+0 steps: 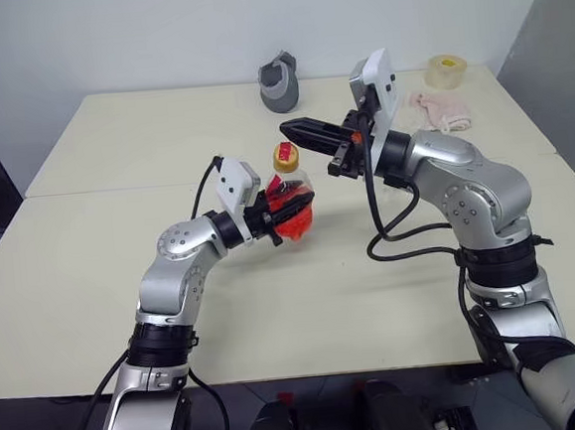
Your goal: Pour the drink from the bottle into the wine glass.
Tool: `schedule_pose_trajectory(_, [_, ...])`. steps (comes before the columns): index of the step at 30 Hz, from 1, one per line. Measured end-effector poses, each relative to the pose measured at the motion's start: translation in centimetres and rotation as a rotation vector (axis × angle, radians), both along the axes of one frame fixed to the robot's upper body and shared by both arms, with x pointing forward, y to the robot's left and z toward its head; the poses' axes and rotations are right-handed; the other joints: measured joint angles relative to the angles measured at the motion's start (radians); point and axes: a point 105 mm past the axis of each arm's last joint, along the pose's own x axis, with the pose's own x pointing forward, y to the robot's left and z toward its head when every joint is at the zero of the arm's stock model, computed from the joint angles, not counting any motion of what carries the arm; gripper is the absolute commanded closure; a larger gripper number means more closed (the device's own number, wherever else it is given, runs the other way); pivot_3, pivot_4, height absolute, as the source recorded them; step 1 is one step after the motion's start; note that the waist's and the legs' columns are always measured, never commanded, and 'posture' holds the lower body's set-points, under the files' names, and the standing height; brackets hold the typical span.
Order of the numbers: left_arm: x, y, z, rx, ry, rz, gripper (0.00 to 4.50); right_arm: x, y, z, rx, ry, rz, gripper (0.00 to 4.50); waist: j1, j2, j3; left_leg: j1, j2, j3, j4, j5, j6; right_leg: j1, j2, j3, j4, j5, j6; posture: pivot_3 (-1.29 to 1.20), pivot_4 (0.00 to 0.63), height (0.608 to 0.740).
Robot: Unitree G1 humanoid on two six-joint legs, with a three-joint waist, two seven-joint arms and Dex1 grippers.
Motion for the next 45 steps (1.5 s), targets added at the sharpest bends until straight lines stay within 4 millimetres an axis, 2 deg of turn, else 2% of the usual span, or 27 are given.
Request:
schedule_pose_trajectory(6, [0.0, 0.0, 0.0, 0.0, 0.0, 0.0, 3.08, 0.0, -0.1, 0.0, 0.003, 0.007, 0.002, 4.45, 0.0, 0.0, 0.0, 0.0, 0.0, 0.0, 0.0, 0.0, 0.0, 0.0, 0.0, 0.0, 0.0, 0.0, 0.0, 0.0, 0.15, 0.74])
schedule_pose_trajectory(7, [0.0, 0.0, 0.0, 0.0, 0.0, 0.0, 3.08, 0.0, -0.2, 0.0, 0.006, 0.014, 0.005, 4.28, 0.0, 0.0, 0.0, 0.0, 0.0, 0.0, 0.0, 0.0, 0.0, 0.0, 0.0, 0.0, 0.0, 0.0, 0.0, 0.0, 0.15, 0.74])
schedule_pose_trajectory(10, [0.0, 0.0, 0.0, 0.0, 0.0, 0.001, 3.08, -0.1, -1.0, 0.3, 0.017, 0.03, 0.011, 3.57, 0.0, 0.0, 0.0, 0.0, 0.0, 0.0, 0.0, 0.0, 0.0, 0.0, 0.0, 0.0, 0.0, 0.0, 0.0, 0.0, 0.15, 0.74])
schedule_pose_trajectory(16, [0.1, 0.0, 0.2, 0.001, -0.005, 0.0, 3.08, -1.0, -1.1, 0.5, 0.007, 0.009, 0.037, 1.46, 0.0, 0.0, 0.0, 0.0, 0.0, 0.0, 0.0, -0.001, 0.001, 0.0, 0.0, 0.0, 0.0, 0.0, 0.0, 0.0, 0.15, 0.74])
schedule_pose_trajectory(27, [0.3, -0.2, 0.8, -0.001, -0.02, -0.003, 3.08, -1.6, -0.1, -2.1, -0.053, 0.016, 0.042, 1.46, 0.0, 0.0, 0.0, 0.0, 0.0, 0.0, 0.0, 0.0, 0.0, 0.0, 0.0, 0.0, 0.0, 0.0, 0.0, 0.0, 0.15, 0.74])
schedule_pose_trajectory(45, [0.2, 0.1, 0.4, 0.006, -0.008, 0.004, 3.08, -0.7, 1.0, -1.3, -0.025, -0.037, 0.026, 1.46, 0.0, 0.0, 0.0, 0.0, 0.0, 0.0, 0.0, 0.0, 0.0, 0.0, 0.0, 0.0, 0.0, 0.0, 0.0, 0.0, 0.15, 0.74])
